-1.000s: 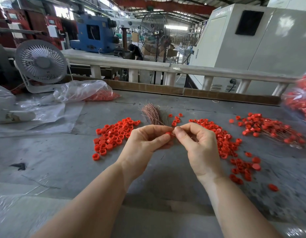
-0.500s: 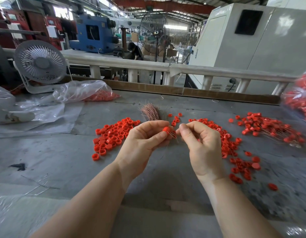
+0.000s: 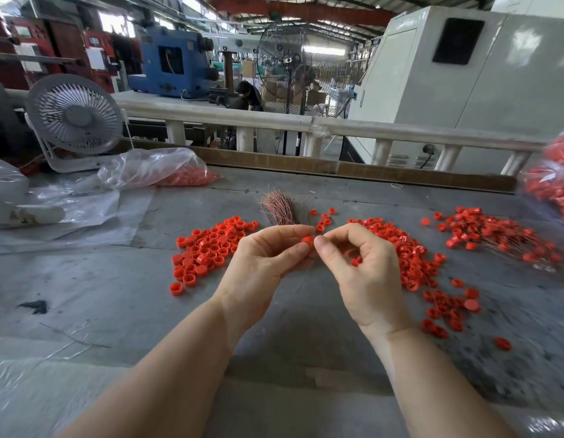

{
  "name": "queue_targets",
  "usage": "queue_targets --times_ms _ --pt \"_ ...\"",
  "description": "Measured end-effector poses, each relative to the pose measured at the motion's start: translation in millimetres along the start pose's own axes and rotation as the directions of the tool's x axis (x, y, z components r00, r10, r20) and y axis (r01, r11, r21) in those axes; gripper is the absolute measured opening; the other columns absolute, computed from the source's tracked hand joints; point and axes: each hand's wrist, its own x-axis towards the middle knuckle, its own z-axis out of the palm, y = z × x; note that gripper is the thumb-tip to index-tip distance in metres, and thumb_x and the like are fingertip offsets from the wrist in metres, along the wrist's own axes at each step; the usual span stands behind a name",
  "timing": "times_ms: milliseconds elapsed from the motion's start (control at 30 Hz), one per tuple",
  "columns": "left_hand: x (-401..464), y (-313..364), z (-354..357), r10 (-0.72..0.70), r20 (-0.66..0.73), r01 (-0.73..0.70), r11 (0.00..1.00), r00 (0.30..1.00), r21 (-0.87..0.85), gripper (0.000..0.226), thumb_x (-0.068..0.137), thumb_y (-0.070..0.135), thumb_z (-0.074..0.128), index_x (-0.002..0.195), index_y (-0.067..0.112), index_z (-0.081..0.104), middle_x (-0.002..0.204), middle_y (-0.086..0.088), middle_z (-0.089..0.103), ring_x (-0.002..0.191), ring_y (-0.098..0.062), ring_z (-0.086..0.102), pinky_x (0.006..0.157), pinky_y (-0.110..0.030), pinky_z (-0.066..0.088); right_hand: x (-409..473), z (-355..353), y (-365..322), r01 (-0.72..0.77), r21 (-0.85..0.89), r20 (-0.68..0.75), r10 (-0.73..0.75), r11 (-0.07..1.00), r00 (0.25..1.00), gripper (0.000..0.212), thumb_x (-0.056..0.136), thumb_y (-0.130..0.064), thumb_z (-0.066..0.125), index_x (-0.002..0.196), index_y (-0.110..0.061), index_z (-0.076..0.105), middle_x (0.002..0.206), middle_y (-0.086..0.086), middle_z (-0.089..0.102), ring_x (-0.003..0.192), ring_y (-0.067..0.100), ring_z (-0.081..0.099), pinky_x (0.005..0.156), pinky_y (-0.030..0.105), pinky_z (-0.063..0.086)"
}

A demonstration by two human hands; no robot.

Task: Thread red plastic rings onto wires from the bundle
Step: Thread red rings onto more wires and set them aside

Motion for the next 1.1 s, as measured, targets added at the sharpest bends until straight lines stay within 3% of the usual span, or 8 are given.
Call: queue_targets --times_ms 200,300,533,667,1100 --pt "-0.4 1.6 2.3 -0.025 0.005 0.025 0.997 1.0 -0.069 0.02 0.063 0.01 0.068 0.082 0.011 0.073 0.082 -0.01 0.072 0.078 -0.016 0.069 0.075 -0.023 0.056 0.5 0.6 3.6 0.009 -0.08 0.01 -0.008 0.997 1.0 0.01 0.081 -0.01 0.069 0.072 -0.01 0.066 0.066 -0.007 0.062 0.062 0.002 0.052 0.061 0.009 0.037" --pt "-0.3 0.5 2.8 -0.013 -0.013 0.012 0.999 1.0 -0.051 0.021 0.064 0.01 0.067 0.085 0.007 0.07 0.079 -0.008 0.072 0.074 -0.015 0.069 0.073 -0.022 0.056 0.0 1.4 2.6 0.005 -0.078 0.016 -0.004 0.997 1.0 0.011 0.08 -0.018 0.064 0.072 -0.012 0.066 0.063 -0.011 0.059 0.062 0.001 0.052 0.061 0.01 0.037" --pt "1.9 -4.7 0.7 -0.005 -0.002 0.005 0.998 1.0 0.066 0.009 0.08 0.003 0.059 0.087 0.006 0.065 0.07 0.002 0.068 0.067 -0.008 0.063 0.07 -0.019 0.054 0.0 1.0 0.1 -0.015 -0.073 -0.006 0.014 0.997 1.0 0.02 0.08 -0.023 0.058 0.07 -0.008 0.066 0.061 -0.005 0.06 0.06 0.005 0.05 0.059 0.016 0.038" --pt "1.6 -4.5 0.1 0.015 -0.01 -0.014 0.99 1.0 0.138 0.018 0.086 -0.006 0.055 0.088 0.01 0.06 0.068 0.002 0.065 0.065 -0.009 0.06 0.068 -0.019 0.051 0.1 0.5 -1.0 -0.015 -0.065 -0.015 0.014 0.998 1.0 0.02 0.08 -0.023 0.057 0.069 -0.008 0.065 0.06 -0.006 0.058 0.06 0.004 0.05 0.059 0.014 0.037" --pt "-0.2 1.7 4.6 0.067 -0.041 -0.051 0.952 0.997 0.301 0.028 0.082 -0.015 0.054 0.083 0.013 0.053 0.07 -0.006 0.057 0.061 -0.008 0.052 0.064 -0.016 0.045 0.0 -0.5 -2.8 -0.01 -0.06 -0.013 0.009 0.998 1.0 0.021 0.08 -0.023 0.058 0.068 -0.007 0.064 0.056 -0.01 0.053 0.057 0.003 0.047 0.058 0.012 0.034"
